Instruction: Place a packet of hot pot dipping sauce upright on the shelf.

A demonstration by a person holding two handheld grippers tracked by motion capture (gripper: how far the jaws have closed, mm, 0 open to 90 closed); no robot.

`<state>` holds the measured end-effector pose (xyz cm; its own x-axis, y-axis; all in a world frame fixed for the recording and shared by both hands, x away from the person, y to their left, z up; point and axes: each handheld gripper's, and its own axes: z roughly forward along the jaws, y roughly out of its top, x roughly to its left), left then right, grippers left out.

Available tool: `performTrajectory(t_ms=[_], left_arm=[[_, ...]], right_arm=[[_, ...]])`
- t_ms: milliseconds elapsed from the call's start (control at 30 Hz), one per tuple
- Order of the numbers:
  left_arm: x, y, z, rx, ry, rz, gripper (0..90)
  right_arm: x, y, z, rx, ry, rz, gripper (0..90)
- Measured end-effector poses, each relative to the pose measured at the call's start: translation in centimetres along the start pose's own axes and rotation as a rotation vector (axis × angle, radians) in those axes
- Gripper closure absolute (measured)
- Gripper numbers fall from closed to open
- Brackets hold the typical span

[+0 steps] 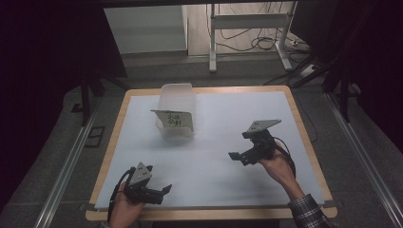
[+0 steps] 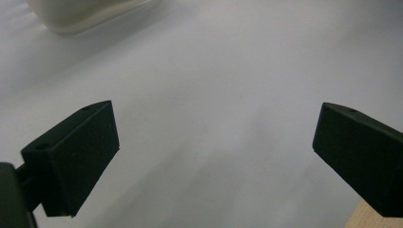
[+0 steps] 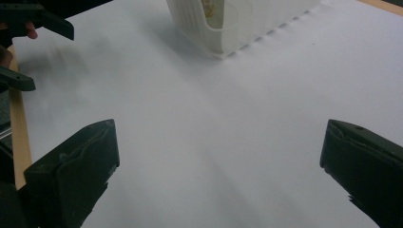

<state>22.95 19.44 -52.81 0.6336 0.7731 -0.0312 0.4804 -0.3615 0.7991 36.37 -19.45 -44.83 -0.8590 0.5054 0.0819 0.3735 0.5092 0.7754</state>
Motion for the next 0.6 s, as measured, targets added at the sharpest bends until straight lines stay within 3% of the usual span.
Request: performTrajectory(t_ms=[367, 600], left_arm=[[-0.2, 0.0, 0.1, 0.021, 0.002, 0.004, 1.5], [-0.3, 0.1, 0.2, 0.042, 0.01, 0.013, 1.4]], right_arm=[[0.1, -1.7, -2.4, -0.023, -0.025, 0.028, 0.0], [0.6, -2.5, -3.8, -0.036, -0.05, 0.021, 0.0]])
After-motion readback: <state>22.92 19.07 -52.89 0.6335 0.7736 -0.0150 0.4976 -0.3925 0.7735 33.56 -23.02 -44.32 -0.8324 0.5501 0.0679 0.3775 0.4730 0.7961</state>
